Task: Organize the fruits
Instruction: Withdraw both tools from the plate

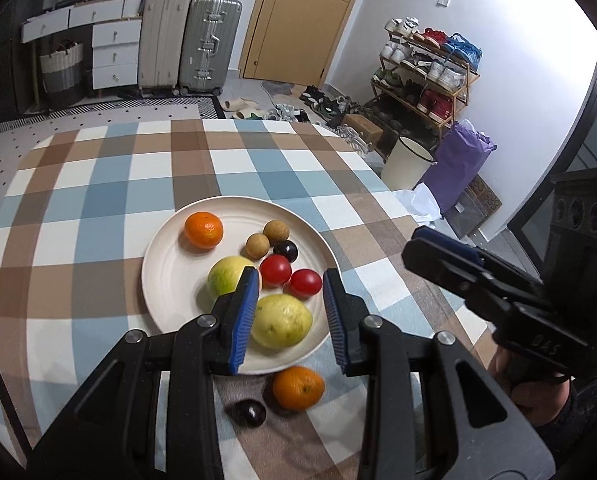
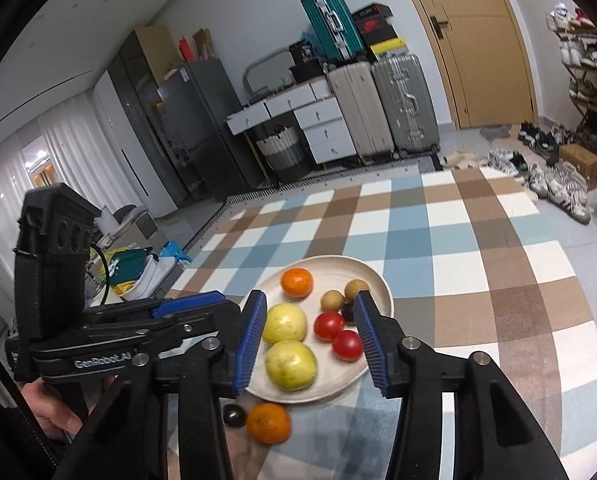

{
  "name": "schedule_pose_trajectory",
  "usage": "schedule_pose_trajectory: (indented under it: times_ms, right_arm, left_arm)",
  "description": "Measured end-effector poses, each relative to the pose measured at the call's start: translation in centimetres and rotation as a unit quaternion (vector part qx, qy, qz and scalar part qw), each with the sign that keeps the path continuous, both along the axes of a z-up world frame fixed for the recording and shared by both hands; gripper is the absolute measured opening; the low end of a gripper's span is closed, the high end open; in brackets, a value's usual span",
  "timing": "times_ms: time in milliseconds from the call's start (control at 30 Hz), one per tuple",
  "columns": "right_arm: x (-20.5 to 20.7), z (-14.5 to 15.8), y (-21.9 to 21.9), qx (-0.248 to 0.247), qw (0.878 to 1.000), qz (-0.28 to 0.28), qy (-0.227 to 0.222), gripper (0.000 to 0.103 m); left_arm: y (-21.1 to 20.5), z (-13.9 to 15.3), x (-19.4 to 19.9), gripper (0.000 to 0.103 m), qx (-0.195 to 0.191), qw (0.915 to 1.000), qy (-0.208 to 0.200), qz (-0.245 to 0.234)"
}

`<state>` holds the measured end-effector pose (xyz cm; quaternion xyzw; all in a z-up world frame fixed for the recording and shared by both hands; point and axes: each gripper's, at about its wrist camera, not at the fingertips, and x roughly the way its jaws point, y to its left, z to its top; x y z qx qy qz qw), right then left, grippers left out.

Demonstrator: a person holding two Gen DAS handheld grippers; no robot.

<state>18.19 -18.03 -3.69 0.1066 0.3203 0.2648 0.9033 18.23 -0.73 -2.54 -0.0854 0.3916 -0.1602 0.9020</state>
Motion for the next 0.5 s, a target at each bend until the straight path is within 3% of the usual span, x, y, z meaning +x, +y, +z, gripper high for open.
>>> schedule_pose_trajectory:
  times_ms: [233, 333, 400, 500]
  right_arm:
    - [-2.6, 0.8, 0.4, 0.004, 1.0, 0.002, -0.015, 0.054]
    - [-3.7, 0.7, 0.6, 0.007, 1.0, 0.003, -0.019, 0.062]
    - [-4.3, 0.5, 0.8, 0.008, 1.0, 0.005, -0.02, 0.066]
    - [-5.1, 0.3, 1.1, 0.005, 1.0, 0.007, -0.021, 0.069]
  left_arm:
    - [0.5, 0.2, -3.2, 0.052, 0.012, 0.9997, -0.013, 0.017]
    - [1.1, -0.1, -4.4, 0.064, 0.016, 0.9992, -0.018, 0.034]
    - [1.5, -0.4, -4.8, 0.077, 0.016, 0.9991, -0.012, 0.038]
    - [2.0, -0.8, -5.4, 0.082, 0.017, 0.9985, -0.012, 0.051]
